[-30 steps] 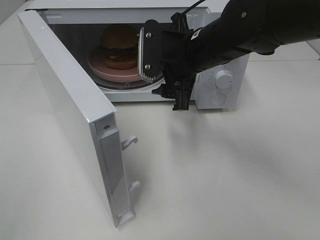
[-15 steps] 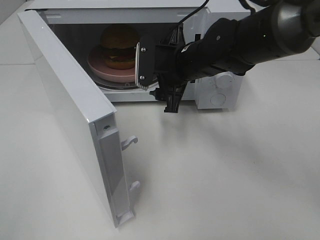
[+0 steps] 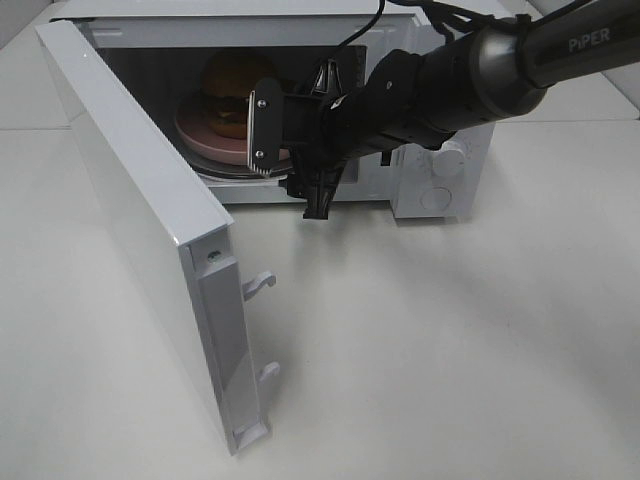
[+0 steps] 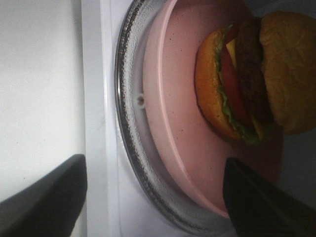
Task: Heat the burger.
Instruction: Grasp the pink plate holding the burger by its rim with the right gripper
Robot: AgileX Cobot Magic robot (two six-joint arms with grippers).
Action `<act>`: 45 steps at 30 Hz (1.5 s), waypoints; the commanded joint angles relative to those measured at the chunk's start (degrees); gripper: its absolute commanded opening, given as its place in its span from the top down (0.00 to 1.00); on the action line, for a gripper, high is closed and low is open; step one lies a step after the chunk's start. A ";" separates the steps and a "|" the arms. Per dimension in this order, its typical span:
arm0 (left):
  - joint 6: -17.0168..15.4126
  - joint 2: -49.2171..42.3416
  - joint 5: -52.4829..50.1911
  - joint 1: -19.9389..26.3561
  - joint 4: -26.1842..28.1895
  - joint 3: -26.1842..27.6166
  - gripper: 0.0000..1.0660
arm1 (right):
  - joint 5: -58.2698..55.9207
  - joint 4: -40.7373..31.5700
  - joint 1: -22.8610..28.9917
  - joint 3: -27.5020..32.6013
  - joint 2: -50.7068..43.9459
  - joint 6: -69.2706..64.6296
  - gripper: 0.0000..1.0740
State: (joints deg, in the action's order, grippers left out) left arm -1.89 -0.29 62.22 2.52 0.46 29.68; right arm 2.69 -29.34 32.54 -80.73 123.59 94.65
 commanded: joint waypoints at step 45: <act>0.00 -0.11 -0.97 0.17 0.06 -0.17 0.06 | -19.31 -1.66 0.40 -17.36 11.12 -5.90 0.29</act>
State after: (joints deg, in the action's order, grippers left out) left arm -1.89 -0.29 62.22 2.52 0.46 29.68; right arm -14.67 -30.37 32.60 -97.80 134.76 88.64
